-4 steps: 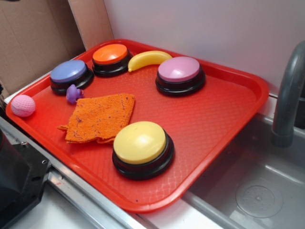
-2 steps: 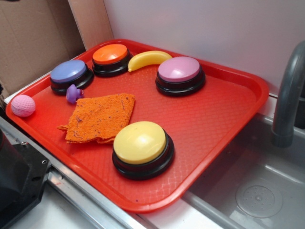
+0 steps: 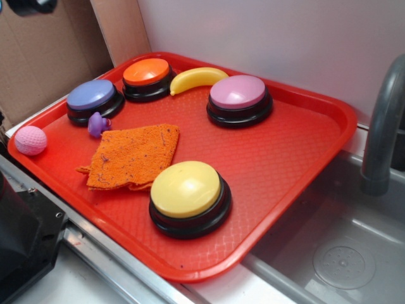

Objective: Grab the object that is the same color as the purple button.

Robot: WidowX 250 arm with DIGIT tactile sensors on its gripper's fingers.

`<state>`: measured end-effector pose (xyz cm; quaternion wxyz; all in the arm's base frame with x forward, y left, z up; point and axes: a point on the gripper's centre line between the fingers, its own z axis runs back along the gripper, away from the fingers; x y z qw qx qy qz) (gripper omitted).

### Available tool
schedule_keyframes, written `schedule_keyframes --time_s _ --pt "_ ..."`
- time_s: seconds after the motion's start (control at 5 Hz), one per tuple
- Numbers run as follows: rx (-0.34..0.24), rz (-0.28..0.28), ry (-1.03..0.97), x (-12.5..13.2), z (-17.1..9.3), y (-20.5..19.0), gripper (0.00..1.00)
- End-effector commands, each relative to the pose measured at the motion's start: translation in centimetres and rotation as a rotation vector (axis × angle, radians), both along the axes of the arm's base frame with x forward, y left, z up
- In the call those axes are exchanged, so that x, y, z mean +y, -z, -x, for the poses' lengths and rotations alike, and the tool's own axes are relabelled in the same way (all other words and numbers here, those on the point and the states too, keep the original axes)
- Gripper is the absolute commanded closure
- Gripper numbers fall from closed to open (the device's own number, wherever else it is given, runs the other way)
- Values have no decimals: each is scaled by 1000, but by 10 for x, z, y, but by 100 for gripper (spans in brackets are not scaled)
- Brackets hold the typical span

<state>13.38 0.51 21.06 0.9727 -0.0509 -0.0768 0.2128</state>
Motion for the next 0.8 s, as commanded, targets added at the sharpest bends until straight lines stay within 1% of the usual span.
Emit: schedule_keyframes --time_s 0.0,0.2,0.4,0.6 --pt "-19 -9 -378 41 -19 46 0" --pt "-18 -72 -509 60 -31 79 0" --pt "-46 -101 -601 73 -39 110 0" --pt "-94 -162 -641 78 -46 133 0"
